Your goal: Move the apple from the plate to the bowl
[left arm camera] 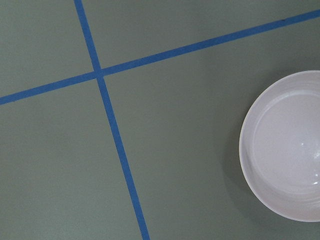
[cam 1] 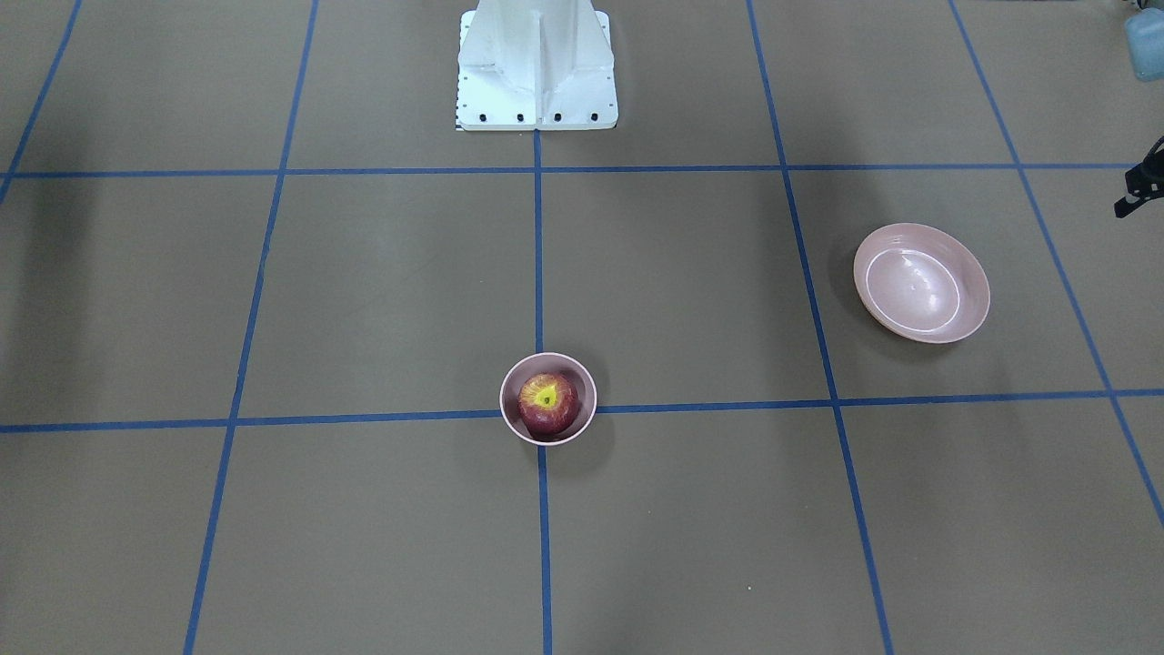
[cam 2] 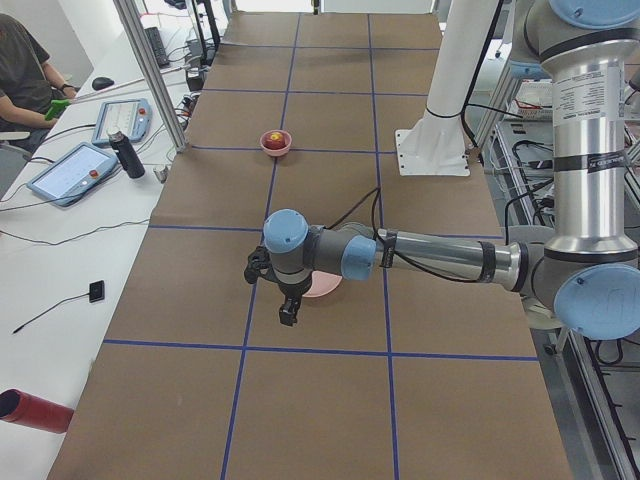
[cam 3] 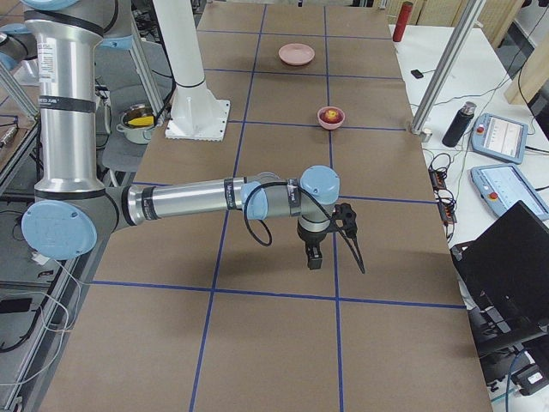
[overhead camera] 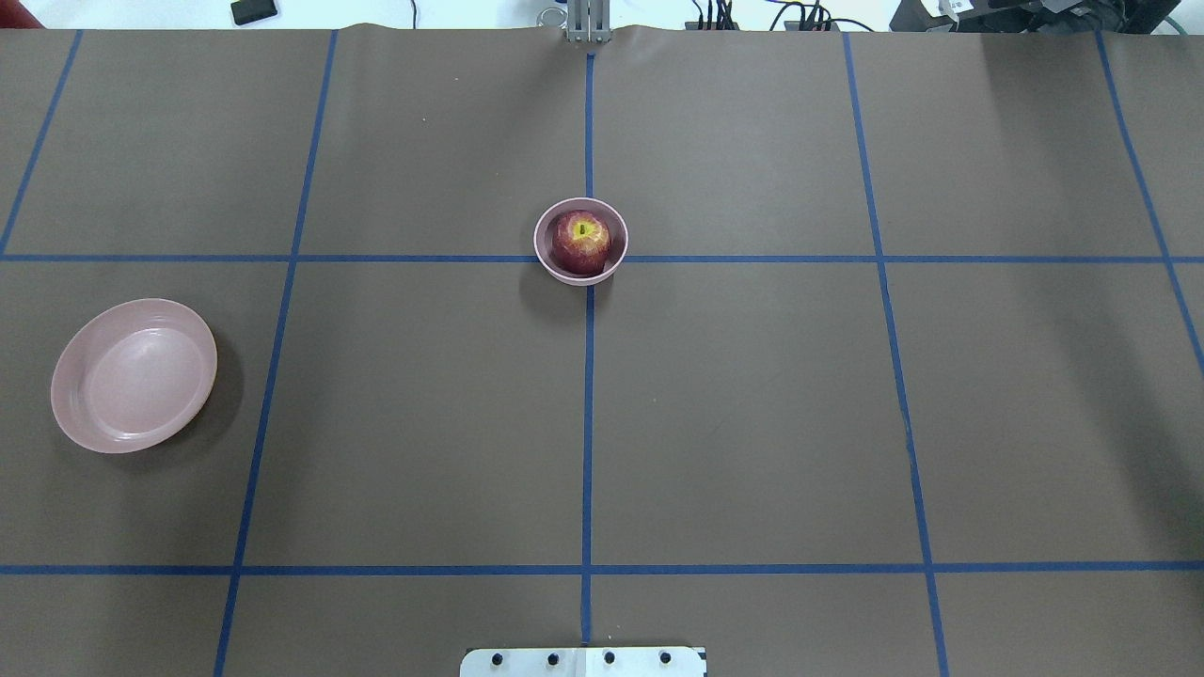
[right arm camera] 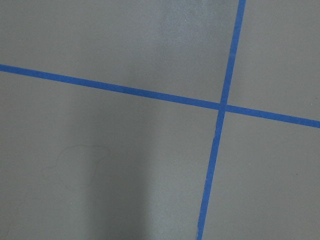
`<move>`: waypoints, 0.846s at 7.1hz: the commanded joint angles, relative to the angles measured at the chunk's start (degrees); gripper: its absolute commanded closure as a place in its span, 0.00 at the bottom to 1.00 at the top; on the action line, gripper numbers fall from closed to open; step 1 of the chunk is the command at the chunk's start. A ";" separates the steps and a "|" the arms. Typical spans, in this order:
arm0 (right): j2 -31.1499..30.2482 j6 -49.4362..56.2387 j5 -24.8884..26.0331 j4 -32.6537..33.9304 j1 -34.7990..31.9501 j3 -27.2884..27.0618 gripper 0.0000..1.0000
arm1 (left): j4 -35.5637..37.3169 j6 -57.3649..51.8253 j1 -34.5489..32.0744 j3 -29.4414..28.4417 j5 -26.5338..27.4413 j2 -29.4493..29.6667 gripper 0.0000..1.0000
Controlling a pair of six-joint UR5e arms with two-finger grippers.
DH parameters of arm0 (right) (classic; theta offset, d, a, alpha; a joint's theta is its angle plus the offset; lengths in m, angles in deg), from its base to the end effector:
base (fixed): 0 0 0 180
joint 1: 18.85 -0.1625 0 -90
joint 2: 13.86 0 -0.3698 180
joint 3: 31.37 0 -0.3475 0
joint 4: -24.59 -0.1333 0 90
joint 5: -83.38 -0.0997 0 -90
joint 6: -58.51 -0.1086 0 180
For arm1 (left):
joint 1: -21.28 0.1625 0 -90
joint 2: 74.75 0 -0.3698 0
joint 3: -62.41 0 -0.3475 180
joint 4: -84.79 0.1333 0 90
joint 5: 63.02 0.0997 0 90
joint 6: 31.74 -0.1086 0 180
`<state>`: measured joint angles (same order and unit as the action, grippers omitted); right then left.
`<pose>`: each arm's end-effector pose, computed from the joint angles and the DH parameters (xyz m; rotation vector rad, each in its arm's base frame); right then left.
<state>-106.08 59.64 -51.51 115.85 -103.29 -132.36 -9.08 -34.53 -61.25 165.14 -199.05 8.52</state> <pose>0.0140 -0.4414 0.5423 0.0941 -0.7874 -0.1619 -0.0009 -0.4171 0.5506 0.1303 0.8092 0.2381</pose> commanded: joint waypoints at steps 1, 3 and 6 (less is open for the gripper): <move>0.11 -0.08 -0.02 -0.47 -0.02 -0.34 0.00 | -0.09 0.06 -0.79 0.02 0.06 1.01 0.02; -0.33 -0.17 -0.02 -0.55 -0.02 -0.25 0.00 | -1.22 -0.12 -0.87 -0.42 0.32 2.16 0.02; -0.33 0.10 0.15 -0.47 -0.02 0.01 0.00 | -2.90 -0.12 -1.05 2.11 -0.03 1.38 0.02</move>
<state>-106.34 59.67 -51.52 115.33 -103.31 -132.48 -11.72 -34.60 -62.16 165.28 -198.83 10.66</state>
